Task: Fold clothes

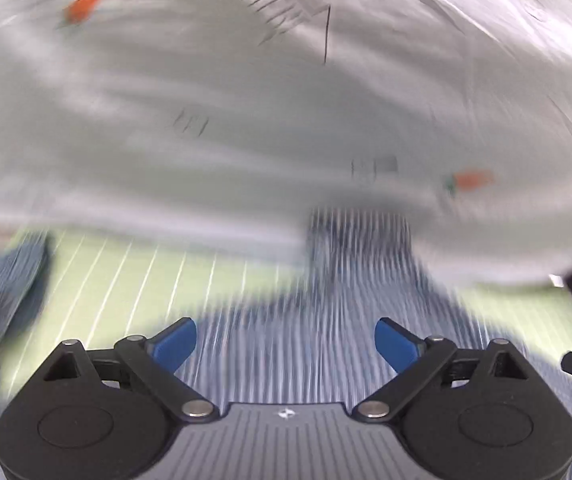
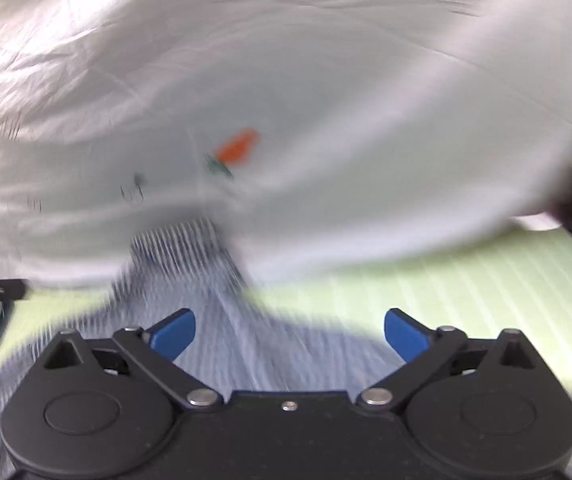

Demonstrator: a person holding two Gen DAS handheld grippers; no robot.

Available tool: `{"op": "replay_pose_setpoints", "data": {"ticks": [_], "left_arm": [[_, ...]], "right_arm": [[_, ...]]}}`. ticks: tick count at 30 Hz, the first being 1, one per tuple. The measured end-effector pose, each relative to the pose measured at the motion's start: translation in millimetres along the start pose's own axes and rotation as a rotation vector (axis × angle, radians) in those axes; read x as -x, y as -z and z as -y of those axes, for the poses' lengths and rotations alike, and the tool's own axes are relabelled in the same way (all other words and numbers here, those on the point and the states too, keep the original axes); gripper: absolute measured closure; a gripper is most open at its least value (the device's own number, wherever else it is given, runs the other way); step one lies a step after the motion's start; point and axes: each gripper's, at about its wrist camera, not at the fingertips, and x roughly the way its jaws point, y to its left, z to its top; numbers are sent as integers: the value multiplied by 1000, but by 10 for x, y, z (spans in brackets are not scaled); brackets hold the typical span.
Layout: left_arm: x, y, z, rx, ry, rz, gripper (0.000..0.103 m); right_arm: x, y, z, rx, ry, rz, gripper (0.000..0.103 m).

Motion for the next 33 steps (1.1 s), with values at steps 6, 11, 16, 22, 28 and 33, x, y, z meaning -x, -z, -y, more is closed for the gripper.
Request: {"op": "replay_pose_setpoints", "data": {"ticks": [6,11,16,22,28,33], "left_arm": [[499,1172,-6,75,-30,-191,6],[705,1535,48,76,-53,-220,6],[910,1897,101,78,-77,-248,6],[1066,2225,155,104,-110,-276,6],[1105,2357,135,141,-165,-284,6],[1077,2396,156,160,-213,-278,4]], "right_arm": [[884,1151,687,-105,159,-138,0],[1263,1649,848,-78,205,-181,0],[1424,1809,937,-71,220,-196,14],[1532,1907,983,-44,170,-202,55],[1510,1980,1138,-39,199,-238,101],[1559,1943,1382,-114,175,-227,89]]}}
